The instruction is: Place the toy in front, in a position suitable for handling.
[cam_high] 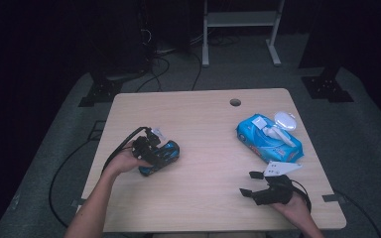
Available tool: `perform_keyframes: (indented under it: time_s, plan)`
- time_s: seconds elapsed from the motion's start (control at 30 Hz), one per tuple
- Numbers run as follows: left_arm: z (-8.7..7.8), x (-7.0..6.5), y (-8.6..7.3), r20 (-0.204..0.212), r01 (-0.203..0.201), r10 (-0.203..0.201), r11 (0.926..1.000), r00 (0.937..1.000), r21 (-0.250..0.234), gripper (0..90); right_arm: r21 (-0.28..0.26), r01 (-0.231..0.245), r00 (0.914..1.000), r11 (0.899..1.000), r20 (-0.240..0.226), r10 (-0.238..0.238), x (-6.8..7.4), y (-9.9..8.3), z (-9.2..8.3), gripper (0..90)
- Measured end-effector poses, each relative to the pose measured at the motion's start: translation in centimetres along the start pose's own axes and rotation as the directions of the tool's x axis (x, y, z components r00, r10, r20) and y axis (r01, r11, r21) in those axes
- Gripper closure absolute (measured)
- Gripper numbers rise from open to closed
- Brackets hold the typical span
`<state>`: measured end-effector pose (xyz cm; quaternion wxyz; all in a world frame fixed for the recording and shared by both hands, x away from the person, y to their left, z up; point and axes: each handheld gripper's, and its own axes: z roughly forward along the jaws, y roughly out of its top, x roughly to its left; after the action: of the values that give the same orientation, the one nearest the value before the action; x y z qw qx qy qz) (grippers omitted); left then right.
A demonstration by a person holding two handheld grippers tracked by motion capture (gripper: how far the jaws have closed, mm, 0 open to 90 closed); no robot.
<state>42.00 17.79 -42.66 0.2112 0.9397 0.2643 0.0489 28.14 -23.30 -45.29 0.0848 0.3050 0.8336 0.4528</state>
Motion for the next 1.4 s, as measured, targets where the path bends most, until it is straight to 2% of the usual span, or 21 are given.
perform_keyframes:
  time_s: [0.13, 0.33, 0.4, 0.43, 0.47, 0.53, 0.57, 0.6, 0.63, 0.67, 0.77, 0.8, 0.9, 1.0, 1.13, 1.17, 1.2, 1.23, 1.27, 1.33, 1.4]
  plan:
    - [-0.4, -0.7, 0.6, -0.001, -0.021, 0.021, 0.9998, 0.9998, -0.007, 28.0, -0.005, 0.0, 1.0, 1.0, 0.002, 0.0, -0.1, 0.0, -0.1, 24.5]
    - [-0.4, -3.3, 2.9, 0.014, -0.093, 0.093, 0.9954, 0.9956, -0.023, 27.9, -0.01, -0.001, 1.0, 1.0, 0.003, 0.001, 0.0, 0.1, -0.1, 24.5]
    - [0.0, -4.6, 4.0, 0.022, -0.141, 0.142, 0.9897, 0.9897, -0.022, 27.9, -0.015, -0.004, 1.0, 1.0, 0.006, 0.004, -0.1, 0.1, -0.3, 24.6]
    - [0.5, -5.8, 4.9, 0.036, -0.174, 0.175, 0.9844, 0.9839, -0.024, 27.9, -0.023, -0.008, 0.9999, 1.0, 0.013, 0.009, -0.3, 0.2, -0.6, 24.6]
    - [0.5, -5.8, 4.9, 0.036, -0.174, 0.175, 0.9844, 0.9839, -0.024, 27.9, -0.023, -0.008, 0.9999, 1.0, 0.013, 0.009, -0.3, 0.2, -0.6, 24.6]
    - [1.1, -7.2, 5.9, 0.053, -0.21, 0.211, 0.9773, 0.976, -0.027, 27.9, -0.034, -0.016, 0.9996, 0.999, 0.021, 0.016, -0.5, 0.1, -1.0, 24.5]
    - [1.8, -8.6, 6.8, 0.078, -0.242, 0.244, 0.9698, 0.9667, -0.027, 27.9, -0.044, -0.024, 0.9992, 0.999, 0.032, 0.025, -0.8, 0.0, -1.4, 24.6]
    - [1.8, -8.6, 6.8, 0.078, -0.242, 0.244, 0.9698, 0.9667, -0.027, 27.9, -0.044, -0.024, 0.9992, 0.999, 0.032, 0.025, -0.8, 0.0, -1.4, 24.6]
    - [2.6, -9.9, 7.6, 0.096, -0.267, 0.268, 0.9633, 0.9585, -0.03, 27.9, -0.052, -0.033, 0.9986, 0.998, 0.039, 0.035, -1.0, -0.2, -1.8, 24.6]
    - [2.6, -9.9, 7.6, 0.096, -0.267, 0.268, 0.9633, 0.9585, -0.03, 27.9, -0.052, -0.033, 0.9986, 0.998, 0.039, 0.035, -1.0, -0.2, -1.8, 24.6]
    - [4.3, -12.0, 8.5, 0.134, -0.313, 0.311, 0.9497, 0.9408, -0.008, 27.9, -0.061, -0.044, 0.9977, 0.997, 0.049, 0.047, -1.3, -0.5, -2.3, 24.6]
    - [4.3, -12.0, 8.5, 0.134, -0.313, 0.311, 0.9497, 0.9408, -0.008, 27.9, -0.061, -0.044, 0.9977, 0.997, 0.049, 0.047, -1.3, -0.5, -2.3, 24.6]
    - [6.0, -12.8, 8.5, 0.161, -0.324, 0.317, 0.946, 0.9346, 0.016, 27.9, -0.056, -0.043, 0.9977, 0.998, 0.051, 0.046, -1.4, -0.5, -2.3, 24.6]
    - [6.0, -12.8, 8.4, 0.169, -0.31, 0.306, 0.9507, 0.937, -0.001, 27.9, -0.047, -0.039, 0.9978, 0.998, 0.052, 0.041, -1.3, -0.6, -2.2, 24.5]
    - [5.8, -12.8, 8.0, 0.15, -0.316, 0.313, 0.9488, 0.938, -0.003, 27.7, -0.047, -0.026, 0.9956, 0.999, 0.088, 0.03, -1.5, -0.3, -2.2, 24.5]
    - [5.7, -12.8, 7.8, 0.14, -0.308, 0.307, 0.9512, 0.9414, -0.01, 27.1, -0.05, -0.02, 0.9935, 0.999, 0.111, 0.025, -1.6, 0.0, -2.4, 24.5]
    - [5.4, -12.8, 7.5, 0.13, -0.289, 0.292, 0.9564, 0.9476, -0.039, 23.3, -0.062, -0.013, 0.9906, 0.998, 0.135, 0.021, -1.8, 0.3, -2.7, 24.5]
    - [5.0, -12.6, 7.3, 0.136, -0.274, 0.28, 0.9596, 0.9502, -0.066, 19.7, -0.077, -0.012, 0.9859, 0.997, 0.166, 0.024, -2.2, 0.7, -3.1, 24.5]
    - [4.5, -12.5, 7.0, 0.135, -0.256, 0.269, 0.9609, 0.9537, -0.107, 18.5, -0.09, -0.019, 0.9797, 0.996, 0.197, 0.036, -2.7, 1.2, -3.6, 24.5]
    - [3.9, -12.3, 6.5, 0.112, -0.235, 0.252, 0.9615, 0.9613, -0.142, 14.6, -0.11, -0.029, 0.9575, 0.993, 0.282, 0.059, -3.9, 2.2, -4.6, 24.6]
    - [3.2, -12.2, 5.8, 0.092, -0.224, 0.241, 0.9605, 0.9661, -0.165, 12.5, -0.108, -0.02, 0.9264, 0.994, 0.372, 0.059, -5.3, 3.2, -5.3, 24.6]
